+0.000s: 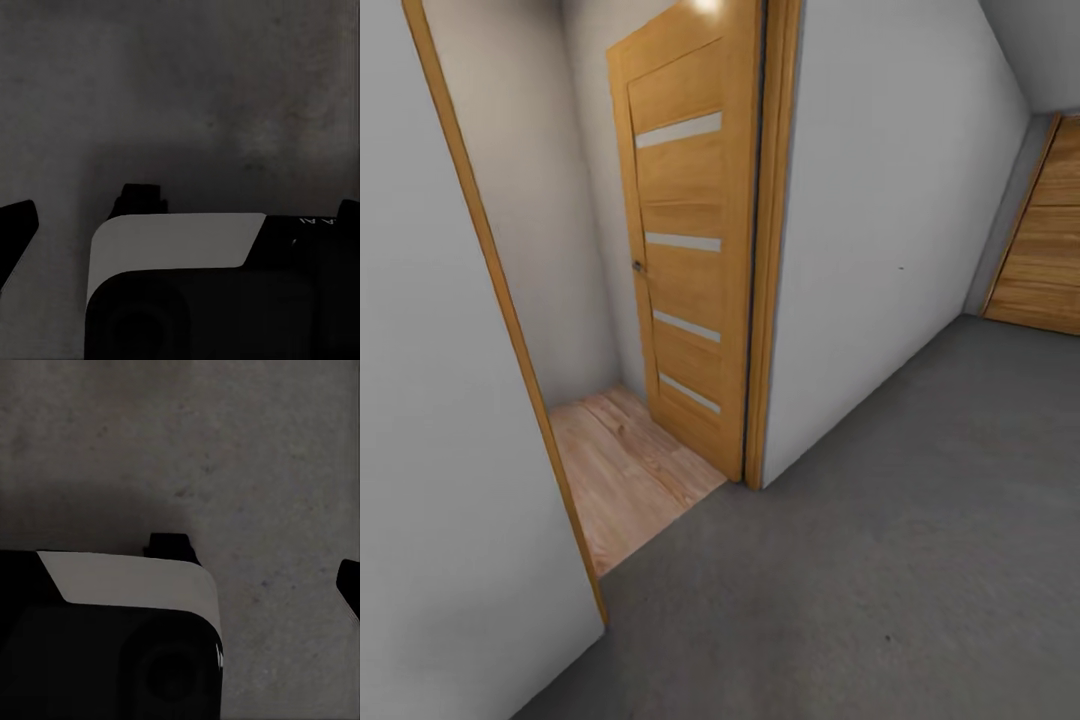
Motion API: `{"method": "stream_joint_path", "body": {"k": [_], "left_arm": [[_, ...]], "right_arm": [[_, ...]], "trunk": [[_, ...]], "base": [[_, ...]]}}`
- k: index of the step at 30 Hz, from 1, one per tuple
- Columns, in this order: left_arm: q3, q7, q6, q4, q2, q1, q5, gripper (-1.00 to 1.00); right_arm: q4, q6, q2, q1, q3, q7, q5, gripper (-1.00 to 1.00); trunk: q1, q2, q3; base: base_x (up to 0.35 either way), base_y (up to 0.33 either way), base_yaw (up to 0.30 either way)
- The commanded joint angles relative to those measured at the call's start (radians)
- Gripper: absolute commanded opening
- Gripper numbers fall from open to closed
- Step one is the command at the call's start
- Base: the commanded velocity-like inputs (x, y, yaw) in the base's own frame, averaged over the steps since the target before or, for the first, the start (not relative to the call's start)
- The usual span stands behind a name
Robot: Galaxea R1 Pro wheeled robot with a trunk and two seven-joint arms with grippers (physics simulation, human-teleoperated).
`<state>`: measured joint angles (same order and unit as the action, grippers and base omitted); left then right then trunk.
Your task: Move the two storage containers from the living room to the garage. In the garage, place one container on the floor and stack the other container on top of it (either order is fine).
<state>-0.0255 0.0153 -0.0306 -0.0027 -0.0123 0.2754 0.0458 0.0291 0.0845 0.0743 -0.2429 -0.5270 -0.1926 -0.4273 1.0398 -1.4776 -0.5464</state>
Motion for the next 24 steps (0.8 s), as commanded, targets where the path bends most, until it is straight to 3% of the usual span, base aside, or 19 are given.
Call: {"method": "stream_joint_path", "body": {"k": [1, 24], "left_arm": [[-0.002, 0.002, -0.003, 0.001, 0.000, 0.001, 0.005, 1.00], [-0.002, 0.002, -0.003, 0.001, -0.001, 0.001, 0.003, 1.00]], "right_arm": [[0.003, 0.005, 0.001, -0.001, -0.008, -0.001, -0.010, 1.00], [0.003, 0.009, -0.001, -0.002, -0.008, -0.001, -0.008, 1.00]], "trunk": [[0.001, 0.000, -0.001], [0.001, 0.000, -0.001]], "base": [[0.320, 0.000, -0.006], [0.322, 0.000, 0.000]]}}
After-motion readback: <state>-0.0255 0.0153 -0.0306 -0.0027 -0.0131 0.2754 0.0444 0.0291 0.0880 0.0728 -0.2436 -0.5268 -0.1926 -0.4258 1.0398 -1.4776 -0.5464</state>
